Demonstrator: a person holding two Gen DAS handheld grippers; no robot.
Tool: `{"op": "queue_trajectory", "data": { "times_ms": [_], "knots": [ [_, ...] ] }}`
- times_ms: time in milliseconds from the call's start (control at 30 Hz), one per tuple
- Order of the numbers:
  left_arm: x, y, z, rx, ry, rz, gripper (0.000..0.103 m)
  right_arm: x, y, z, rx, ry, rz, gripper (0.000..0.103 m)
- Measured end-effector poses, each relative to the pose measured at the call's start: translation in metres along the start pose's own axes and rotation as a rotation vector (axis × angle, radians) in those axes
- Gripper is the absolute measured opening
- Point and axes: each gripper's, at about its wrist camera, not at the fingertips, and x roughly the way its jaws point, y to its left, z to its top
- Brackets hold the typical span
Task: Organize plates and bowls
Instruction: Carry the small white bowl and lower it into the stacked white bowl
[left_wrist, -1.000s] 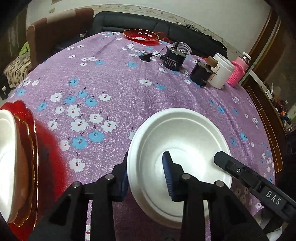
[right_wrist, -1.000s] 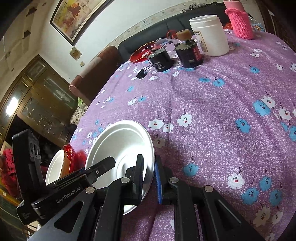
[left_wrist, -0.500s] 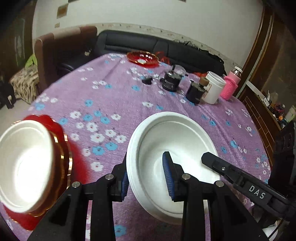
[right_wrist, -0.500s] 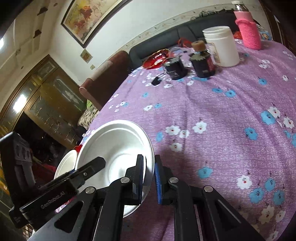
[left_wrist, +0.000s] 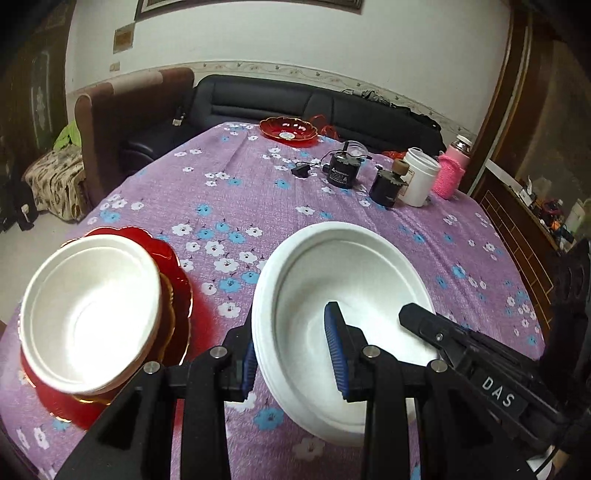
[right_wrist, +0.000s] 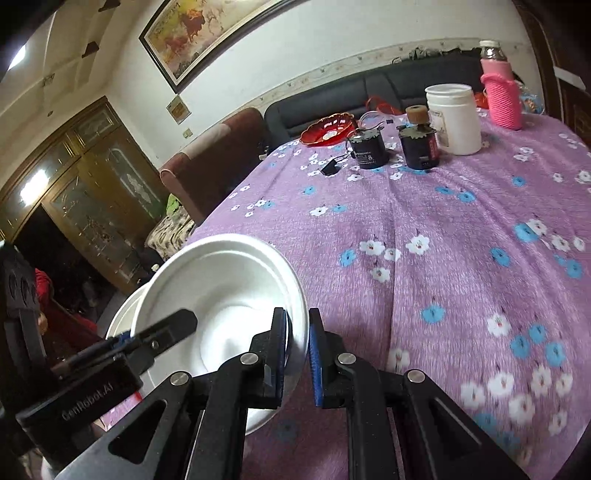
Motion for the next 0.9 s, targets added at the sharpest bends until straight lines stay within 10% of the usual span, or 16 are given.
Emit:
{"op": "queue_trajectory", "data": {
  "times_ms": [900],
  "knots": [
    [-0.069,0.034,-0.033,0.054,-0.096,0.043,0.032,-0.029,0.060,-0.049,0.003,-0.019,0.024,0.014]
  ]
}}
